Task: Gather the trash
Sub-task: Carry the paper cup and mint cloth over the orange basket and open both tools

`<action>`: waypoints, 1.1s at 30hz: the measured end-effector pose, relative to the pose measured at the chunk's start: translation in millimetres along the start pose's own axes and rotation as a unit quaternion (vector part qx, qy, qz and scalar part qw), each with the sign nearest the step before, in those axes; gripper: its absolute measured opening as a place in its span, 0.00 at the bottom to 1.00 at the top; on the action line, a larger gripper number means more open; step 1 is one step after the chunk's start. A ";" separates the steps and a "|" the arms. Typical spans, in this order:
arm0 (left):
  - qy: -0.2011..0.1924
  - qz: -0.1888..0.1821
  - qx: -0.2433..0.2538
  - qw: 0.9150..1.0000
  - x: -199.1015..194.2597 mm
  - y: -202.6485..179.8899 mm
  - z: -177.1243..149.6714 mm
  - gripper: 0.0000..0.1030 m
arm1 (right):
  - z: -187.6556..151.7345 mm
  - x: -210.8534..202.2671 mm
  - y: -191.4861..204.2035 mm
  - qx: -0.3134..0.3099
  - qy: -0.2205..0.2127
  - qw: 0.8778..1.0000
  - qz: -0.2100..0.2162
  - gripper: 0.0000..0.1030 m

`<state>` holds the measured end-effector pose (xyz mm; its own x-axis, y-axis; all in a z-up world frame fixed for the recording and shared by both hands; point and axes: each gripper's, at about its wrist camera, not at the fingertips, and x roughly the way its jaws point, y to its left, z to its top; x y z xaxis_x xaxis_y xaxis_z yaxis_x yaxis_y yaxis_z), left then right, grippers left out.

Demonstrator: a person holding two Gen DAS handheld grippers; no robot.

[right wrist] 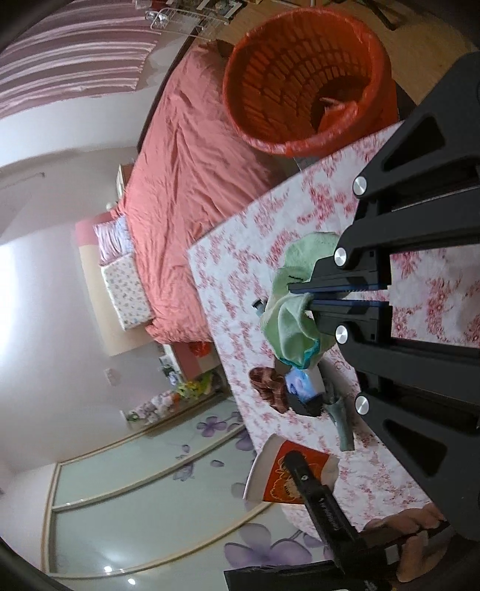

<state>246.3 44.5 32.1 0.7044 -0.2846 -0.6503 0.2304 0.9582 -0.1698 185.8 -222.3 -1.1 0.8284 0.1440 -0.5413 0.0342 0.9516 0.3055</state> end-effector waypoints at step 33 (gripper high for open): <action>0.059 -0.204 0.135 0.968 88.1 -262.9 -22.4 0.38 | 19.9 -42.9 -198.5 0.187 -0.099 0.969 -0.128 0.03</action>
<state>232.7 -231.8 2.8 0.4400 -0.6176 -0.6519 0.6517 0.7191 -0.2414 154.6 -422.7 -23.0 0.8564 -0.1738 -0.4863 0.4217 0.7789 0.4642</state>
